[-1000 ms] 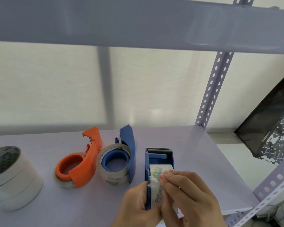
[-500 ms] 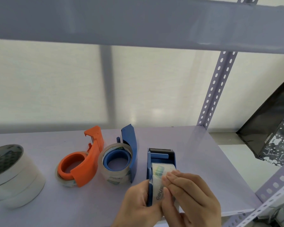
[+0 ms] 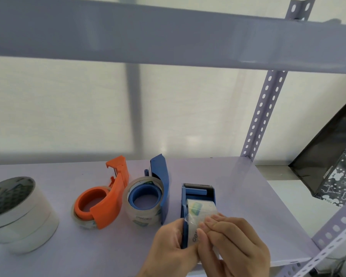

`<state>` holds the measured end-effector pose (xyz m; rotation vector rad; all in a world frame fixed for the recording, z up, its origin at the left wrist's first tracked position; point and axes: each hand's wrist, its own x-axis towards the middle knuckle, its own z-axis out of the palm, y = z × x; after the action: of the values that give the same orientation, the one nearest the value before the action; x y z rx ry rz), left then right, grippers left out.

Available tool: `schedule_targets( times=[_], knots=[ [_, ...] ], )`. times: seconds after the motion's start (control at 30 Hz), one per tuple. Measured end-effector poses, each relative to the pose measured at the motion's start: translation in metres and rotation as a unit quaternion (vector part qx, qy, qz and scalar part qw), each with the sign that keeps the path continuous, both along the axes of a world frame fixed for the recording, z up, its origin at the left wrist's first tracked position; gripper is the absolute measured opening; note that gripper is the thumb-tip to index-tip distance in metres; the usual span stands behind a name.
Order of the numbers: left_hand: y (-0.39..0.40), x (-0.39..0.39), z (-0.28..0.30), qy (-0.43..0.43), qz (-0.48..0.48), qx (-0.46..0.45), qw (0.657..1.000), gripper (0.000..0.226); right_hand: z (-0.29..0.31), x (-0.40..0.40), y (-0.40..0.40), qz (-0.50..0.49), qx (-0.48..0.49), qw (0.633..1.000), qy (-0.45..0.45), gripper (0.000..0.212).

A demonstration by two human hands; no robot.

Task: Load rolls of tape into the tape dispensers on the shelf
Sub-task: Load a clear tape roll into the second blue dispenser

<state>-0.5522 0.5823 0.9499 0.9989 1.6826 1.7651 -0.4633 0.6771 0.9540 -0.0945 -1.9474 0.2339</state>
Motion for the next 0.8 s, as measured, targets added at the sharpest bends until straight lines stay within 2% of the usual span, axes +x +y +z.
schedule_targets(
  times=[0.1,0.2,0.3,0.37,0.47,0.6,0.7,0.8],
  knots=[
    [-0.002,0.000,0.000,-0.028,-0.017,0.001,0.999,0.031,0.002,0.001,-0.003,-0.007,0.007,1.000,-0.008,0.018],
    [0.000,0.000,0.002,-0.036,0.004,-0.021,0.999,0.014,-0.003,0.001,-0.001,-0.007,-0.013,1.000,-0.010,0.015],
    [0.002,0.000,0.005,-0.031,0.023,-0.035,0.999,0.032,-0.003,0.000,-0.001,-0.007,-0.024,1.000,0.006,0.016],
    [0.002,0.001,0.008,-0.045,0.011,-0.031,0.998,0.030,0.000,0.000,-0.004,-0.023,0.014,1.000,-0.004,0.021],
    [-0.001,0.001,0.009,-0.061,-0.019,-0.031,0.997,0.030,0.005,0.004,-0.005,-0.014,0.015,1.000,-0.022,0.025],
    [-0.003,0.000,0.010,-0.054,-0.030,-0.039,0.997,0.012,0.018,0.007,-0.001,0.040,-0.062,0.996,-0.058,0.011],
    [-0.004,0.001,0.012,-0.050,-0.018,-0.041,0.998,0.023,0.023,0.004,0.008,0.015,-0.106,0.987,-0.120,0.032],
    [-0.004,0.001,0.012,-0.052,-0.022,-0.048,0.997,0.026,0.023,0.001,0.015,-0.011,-0.097,0.978,-0.182,0.028]
  ],
)
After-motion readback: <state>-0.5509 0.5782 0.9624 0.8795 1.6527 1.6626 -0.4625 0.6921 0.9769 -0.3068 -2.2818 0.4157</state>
